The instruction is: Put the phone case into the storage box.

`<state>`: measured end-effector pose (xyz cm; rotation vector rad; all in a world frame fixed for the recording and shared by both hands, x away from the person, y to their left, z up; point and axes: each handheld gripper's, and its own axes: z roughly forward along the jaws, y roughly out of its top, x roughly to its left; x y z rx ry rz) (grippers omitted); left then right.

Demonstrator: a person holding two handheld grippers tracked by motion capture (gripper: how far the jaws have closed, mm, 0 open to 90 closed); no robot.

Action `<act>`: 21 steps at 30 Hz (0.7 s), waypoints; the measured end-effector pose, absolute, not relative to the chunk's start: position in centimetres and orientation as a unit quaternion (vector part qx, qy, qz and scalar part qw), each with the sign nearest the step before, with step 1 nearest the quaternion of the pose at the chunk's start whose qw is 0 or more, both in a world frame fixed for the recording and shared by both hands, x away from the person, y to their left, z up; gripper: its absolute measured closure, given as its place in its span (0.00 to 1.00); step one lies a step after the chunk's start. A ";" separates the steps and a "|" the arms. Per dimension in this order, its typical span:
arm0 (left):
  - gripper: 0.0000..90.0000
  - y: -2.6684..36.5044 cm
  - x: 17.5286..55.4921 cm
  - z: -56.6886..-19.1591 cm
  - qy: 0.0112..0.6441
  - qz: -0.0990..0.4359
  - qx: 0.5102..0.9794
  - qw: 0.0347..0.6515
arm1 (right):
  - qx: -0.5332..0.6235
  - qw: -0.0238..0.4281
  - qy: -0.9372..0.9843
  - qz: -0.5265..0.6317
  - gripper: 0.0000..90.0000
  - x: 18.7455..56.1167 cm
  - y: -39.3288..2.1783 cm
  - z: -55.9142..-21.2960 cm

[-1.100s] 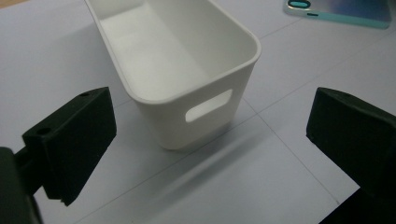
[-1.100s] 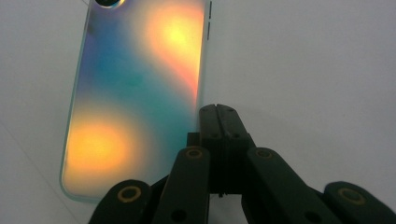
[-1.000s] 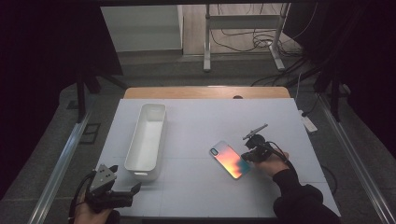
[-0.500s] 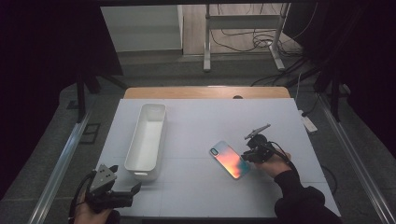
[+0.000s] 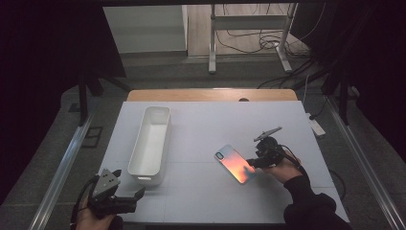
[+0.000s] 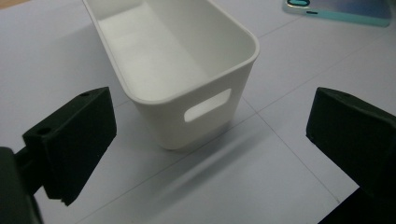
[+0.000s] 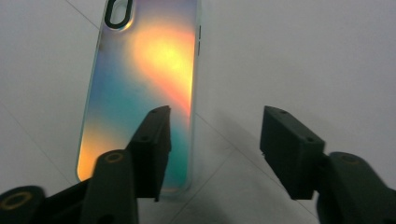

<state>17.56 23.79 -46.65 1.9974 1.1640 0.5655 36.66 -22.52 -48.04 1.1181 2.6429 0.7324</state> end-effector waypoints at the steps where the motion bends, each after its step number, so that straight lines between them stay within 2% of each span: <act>1: 0.03 23.8 17.6 -46.7 0.454 0.221 0.779 0.372 | 0.376 0.090 0.888 0.249 0.43 36.6 -22.6 -48.0; 9: 0.03 23.8 17.6 -46.6 0.454 0.220 0.779 0.372 | 0.381 0.092 0.884 0.257 0.09 36.4 -22.6 -47.8; 10: 0.03 23.8 17.6 -46.6 0.454 0.220 0.779 0.372 | 0.381 0.092 0.884 0.257 0.09 36.4 -22.6 -47.8; 12: 0.03 23.8 17.6 -46.7 0.455 0.220 0.778 0.372 | 0.383 0.094 0.884 0.251 0.01 36.5 -22.5 -48.1; 21: 0.03 23.8 17.6 -46.7 0.454 0.220 0.780 0.371 | 0.377 0.091 0.888 0.247 0.00 36.2 -21.8 -48.2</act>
